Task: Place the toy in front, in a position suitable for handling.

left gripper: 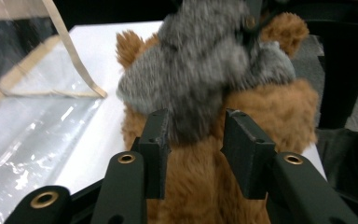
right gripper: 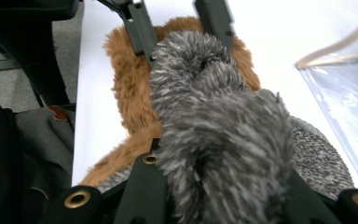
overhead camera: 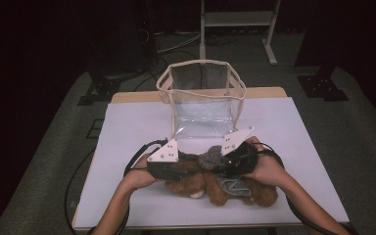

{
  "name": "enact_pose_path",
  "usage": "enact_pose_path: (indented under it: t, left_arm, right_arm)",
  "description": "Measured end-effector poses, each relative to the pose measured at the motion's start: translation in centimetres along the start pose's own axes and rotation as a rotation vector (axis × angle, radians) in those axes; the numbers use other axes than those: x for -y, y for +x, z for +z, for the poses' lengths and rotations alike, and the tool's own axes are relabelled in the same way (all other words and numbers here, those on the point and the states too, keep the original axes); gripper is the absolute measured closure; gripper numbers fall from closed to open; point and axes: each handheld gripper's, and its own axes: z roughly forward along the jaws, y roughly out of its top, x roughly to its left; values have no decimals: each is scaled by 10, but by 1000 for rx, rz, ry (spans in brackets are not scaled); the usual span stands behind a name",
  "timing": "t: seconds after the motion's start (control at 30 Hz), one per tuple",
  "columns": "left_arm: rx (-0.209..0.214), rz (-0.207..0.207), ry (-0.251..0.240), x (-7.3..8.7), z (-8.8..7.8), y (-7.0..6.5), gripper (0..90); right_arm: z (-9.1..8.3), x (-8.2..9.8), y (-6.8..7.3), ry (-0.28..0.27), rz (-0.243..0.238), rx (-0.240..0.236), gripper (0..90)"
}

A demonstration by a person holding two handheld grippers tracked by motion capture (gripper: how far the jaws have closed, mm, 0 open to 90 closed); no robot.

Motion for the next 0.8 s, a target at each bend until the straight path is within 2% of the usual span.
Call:
enact_pose_path:
  t: [0.03,0.07,0.1,0.17,0.27,0.47,0.57,0.67,0.77,0.8]
  left_arm:
    - [-3,4,6,0,1,0,626]
    - [-16,7,20,0,2,-1,692]
    - [-22,1,31,1,3,-1,751]
    - [-29,-9,44,3,5,-1,814]
    - [-32,-11,54,4,7,-2,830]
    - [-22,-18,65,5,8,-1,826]
    - [-21,-21,66,5,8,-1,819]
    - [-23,-17,71,5,8,0,814]
    - [-25,-22,74,5,9,-1,809]
    - [-27,-20,75,5,9,-1,806]
  right_arm:
    - [3,-2,1,3,1,-11,726]
    - [6,-3,2,10,-6,-22,707]
    - [8,-4,2,16,-8,-26,673]
    - [9,-5,2,27,1,-36,567]
    - [6,-3,1,13,16,-25,464]
    - [-15,3,-2,-27,28,13,384]
    - [-29,5,-3,-49,21,31,382]
    - [-39,6,-2,-75,19,30,432]
    - [-35,4,0,-77,21,12,529]
    - [-32,3,1,-77,10,22,561]
